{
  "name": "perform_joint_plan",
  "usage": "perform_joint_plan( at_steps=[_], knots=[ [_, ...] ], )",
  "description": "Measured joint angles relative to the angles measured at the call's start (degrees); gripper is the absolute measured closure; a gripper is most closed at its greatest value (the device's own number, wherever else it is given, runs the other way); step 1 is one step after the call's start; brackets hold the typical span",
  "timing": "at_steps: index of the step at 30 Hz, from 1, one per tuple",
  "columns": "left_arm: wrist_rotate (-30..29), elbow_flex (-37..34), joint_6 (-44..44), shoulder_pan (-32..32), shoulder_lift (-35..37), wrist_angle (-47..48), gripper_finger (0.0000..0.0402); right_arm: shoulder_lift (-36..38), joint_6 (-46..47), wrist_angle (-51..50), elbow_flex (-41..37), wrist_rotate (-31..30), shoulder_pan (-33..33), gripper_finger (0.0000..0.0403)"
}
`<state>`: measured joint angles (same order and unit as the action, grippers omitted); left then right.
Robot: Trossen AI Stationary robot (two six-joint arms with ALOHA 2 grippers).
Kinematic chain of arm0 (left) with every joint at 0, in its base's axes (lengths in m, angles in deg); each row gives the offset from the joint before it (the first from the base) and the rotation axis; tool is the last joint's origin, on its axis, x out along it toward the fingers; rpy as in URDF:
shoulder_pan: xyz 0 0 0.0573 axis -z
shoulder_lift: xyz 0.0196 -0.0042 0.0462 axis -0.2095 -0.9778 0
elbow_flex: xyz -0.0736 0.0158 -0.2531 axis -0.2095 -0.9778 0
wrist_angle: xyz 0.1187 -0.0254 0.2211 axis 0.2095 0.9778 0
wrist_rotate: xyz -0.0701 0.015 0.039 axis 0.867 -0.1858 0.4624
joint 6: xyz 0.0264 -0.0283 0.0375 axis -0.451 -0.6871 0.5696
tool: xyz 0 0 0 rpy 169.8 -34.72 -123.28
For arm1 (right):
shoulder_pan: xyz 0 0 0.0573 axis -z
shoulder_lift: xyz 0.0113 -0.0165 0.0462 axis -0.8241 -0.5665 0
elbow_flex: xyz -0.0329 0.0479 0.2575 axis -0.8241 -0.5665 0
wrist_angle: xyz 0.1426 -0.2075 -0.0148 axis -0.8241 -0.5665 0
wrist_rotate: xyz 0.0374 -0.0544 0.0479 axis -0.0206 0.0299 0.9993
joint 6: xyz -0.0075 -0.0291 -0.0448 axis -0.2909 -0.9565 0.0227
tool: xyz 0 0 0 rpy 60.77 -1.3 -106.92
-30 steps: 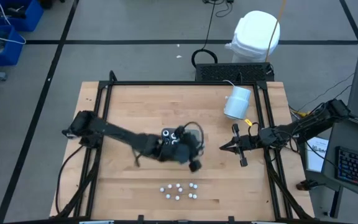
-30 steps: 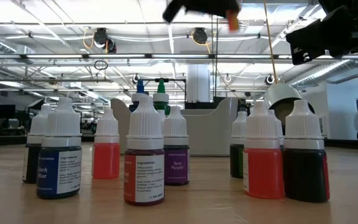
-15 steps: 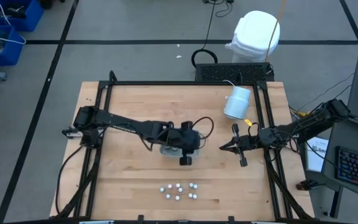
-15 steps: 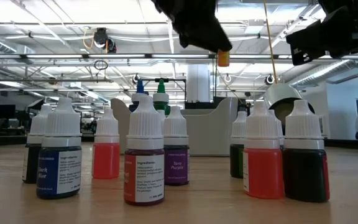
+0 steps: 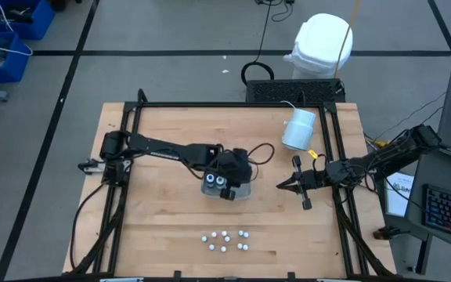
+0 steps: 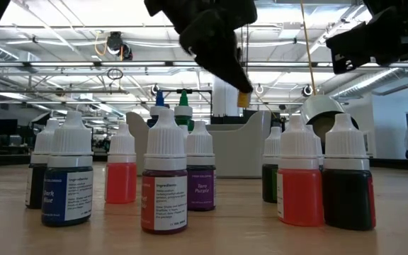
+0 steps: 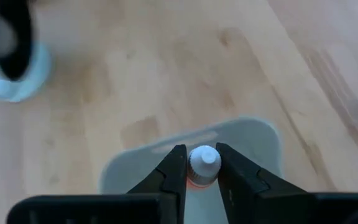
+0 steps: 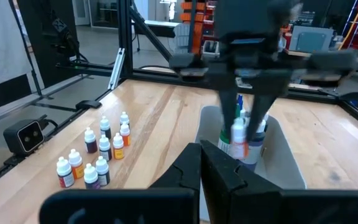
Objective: Pick & Place food coloring
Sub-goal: Put the small yellow bottle into the gray bin
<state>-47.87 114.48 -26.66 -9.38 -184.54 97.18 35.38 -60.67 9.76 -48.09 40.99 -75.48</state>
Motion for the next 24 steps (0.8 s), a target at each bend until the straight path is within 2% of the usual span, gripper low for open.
perform_joint_plan(
  at_steps=[11, 24],
  knots=[
    [0.8, 0.1, 2.4, -0.4, -3.8, -3.5, 0.0326, 0.0, 0.0, 1.1, -0.5, 0.0, 0.0, 0.0403],
    [2.5, 0.0, 1.7, -2.0, -5.8, -3.1, 0.0329, 0.0, -0.6, 1.2, -0.5, 0.0, 0.0, 0.0403]
  ],
)
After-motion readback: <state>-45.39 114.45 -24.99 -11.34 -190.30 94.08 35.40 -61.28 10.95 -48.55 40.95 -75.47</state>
